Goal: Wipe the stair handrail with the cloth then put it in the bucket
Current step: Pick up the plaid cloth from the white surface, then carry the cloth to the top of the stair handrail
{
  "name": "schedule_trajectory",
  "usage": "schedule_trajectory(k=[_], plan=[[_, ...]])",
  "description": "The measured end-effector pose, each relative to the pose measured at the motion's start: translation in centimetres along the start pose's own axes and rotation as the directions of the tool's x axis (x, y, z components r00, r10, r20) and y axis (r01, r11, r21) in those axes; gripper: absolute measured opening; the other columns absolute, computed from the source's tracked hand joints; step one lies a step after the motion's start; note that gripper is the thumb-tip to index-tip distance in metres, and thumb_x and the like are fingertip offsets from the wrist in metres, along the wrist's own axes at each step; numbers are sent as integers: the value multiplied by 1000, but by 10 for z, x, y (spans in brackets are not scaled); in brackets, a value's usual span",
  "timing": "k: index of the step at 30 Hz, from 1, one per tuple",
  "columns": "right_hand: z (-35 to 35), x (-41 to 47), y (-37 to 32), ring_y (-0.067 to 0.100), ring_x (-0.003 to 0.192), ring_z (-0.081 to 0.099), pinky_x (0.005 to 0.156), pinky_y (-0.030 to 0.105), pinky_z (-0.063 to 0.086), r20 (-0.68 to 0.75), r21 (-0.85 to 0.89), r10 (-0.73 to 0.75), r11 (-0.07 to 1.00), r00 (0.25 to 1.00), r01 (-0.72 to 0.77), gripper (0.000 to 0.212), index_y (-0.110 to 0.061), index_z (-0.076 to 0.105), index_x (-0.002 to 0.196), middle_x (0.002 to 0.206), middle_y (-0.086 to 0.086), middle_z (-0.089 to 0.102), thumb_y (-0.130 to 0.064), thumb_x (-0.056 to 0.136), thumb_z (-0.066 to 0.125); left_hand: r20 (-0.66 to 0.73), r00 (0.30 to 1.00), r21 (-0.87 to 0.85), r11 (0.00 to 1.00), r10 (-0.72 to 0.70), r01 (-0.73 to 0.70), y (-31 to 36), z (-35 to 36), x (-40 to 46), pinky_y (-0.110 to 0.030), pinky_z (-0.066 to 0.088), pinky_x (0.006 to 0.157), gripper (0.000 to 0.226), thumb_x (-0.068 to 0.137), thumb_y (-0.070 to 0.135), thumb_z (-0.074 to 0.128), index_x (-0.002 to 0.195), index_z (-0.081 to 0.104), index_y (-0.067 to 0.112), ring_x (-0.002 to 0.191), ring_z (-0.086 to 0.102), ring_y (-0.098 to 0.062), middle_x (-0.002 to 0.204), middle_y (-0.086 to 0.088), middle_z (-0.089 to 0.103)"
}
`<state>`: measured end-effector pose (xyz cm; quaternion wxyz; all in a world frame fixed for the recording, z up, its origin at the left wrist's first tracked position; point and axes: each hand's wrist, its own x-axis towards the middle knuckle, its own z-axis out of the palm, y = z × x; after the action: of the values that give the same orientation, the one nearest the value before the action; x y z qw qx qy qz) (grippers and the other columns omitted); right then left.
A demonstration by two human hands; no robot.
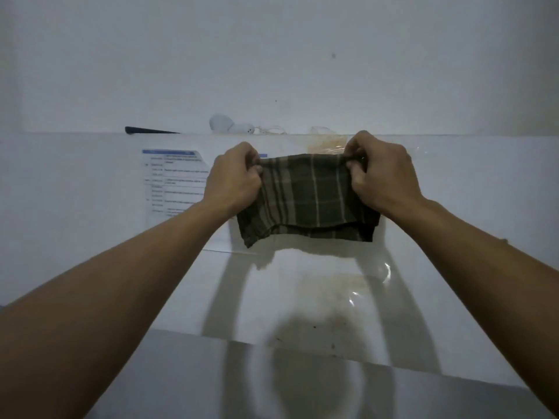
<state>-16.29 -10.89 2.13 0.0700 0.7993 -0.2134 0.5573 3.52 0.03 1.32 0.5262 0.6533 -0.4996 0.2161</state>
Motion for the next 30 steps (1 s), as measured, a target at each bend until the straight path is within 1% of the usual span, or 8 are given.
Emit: schedule_trajectory(k=[3, 8, 12, 16, 21, 24, 27, 30], plan=[[23, 0, -21, 26, 88, 61, 78, 43, 54, 125, 79, -17, 997, 992, 7, 10, -21, 59, 95, 95, 7, 70, -15, 86, 61, 23, 999, 60, 997, -46, 44, -25, -31, -13, -23, 41, 68, 4, 91, 13, 56, 91, 55, 17, 84, 55, -15, 89, 0, 59], [76, -9, -70, 22, 91, 61, 82, 40, 51, 392, 216, -75, 976, 917, -12, 19, -23, 57, 92, 96, 3, 69, -10, 82, 68, 74, 976, 146, 971, -204, 192, -84, -95, -53, -26, 45, 71, 11, 87, 4, 62, 93, 58, 12, 89, 60, -21, 96, -5, 65], [124, -24, -121, 15, 84, 63, 72, 27, 46, 575, 328, -189, 945, 796, -12, 25, -22, 57, 90, 87, -1, 67, -6, 77, 72, 164, 918, 229, 920, -360, 320, -127, -160, -92, -23, 48, 64, 20, 81, -1, 68, 96, 60, 11, 81, 65, -18, 88, -6, 70], [174, -44, -186, 13, 81, 64, 73, 26, 51, 696, 405, -325, 914, 640, 24, 27, -19, 63, 90, 84, -1, 68, -7, 71, 78, 187, 862, 319, 859, -471, 400, -165, -225, -136, -26, 49, 67, 21, 75, -4, 73, 85, 62, 10, 77, 65, -18, 84, -10, 71], [237, -83, -285, 17, 78, 59, 70, 30, 49, 734, 534, -508, 841, 451, 79, 19, -18, 59, 78, 83, 1, 62, -5, 74, 73, 138, 778, 420, 748, -612, 514, -210, -306, -201, -33, 51, 72, 25, 76, -11, 65, 71, 53, 10, 74, 59, -23, 74, -8, 62], [270, -111, -349, 17, 79, 59, 70, 28, 47, 704, 627, -605, 775, 372, 74, 20, -20, 60, 73, 81, -2, 62, -1, 77, 65, 67, 733, 467, 670, -677, 576, -233, -356, -245, -30, 49, 72, 25, 79, -12, 61, 66, 64, 9, 73, 60, -17, 72, -6, 64], [294, -138, -413, 14, 85, 61, 76, 28, 49, 639, 720, -706, 689, 306, 86, 23, -22, 66, 75, 87, -2, 67, -1, 80, 63, -31, 671, 464, 584, -741, 666, -250, -402, -291, -29, 54, 81, 23, 84, -7, 59, 80, 76, 8, 88, 65, -16, 87, -3, 71], [312, -161, -479, 8, 86, 60, 83, 25, 47, 551, 801, -787, 592, 277, 91, 20, -21, 75, 88, 92, -6, 68, -4, 83, 65, -208, 618, 430, 496, -758, 754, -258, -447, -335, -31, 53, 90, 26, 88, -4, 56, 89, 78, 11, 96, 64, -20, 100, -7, 72]])
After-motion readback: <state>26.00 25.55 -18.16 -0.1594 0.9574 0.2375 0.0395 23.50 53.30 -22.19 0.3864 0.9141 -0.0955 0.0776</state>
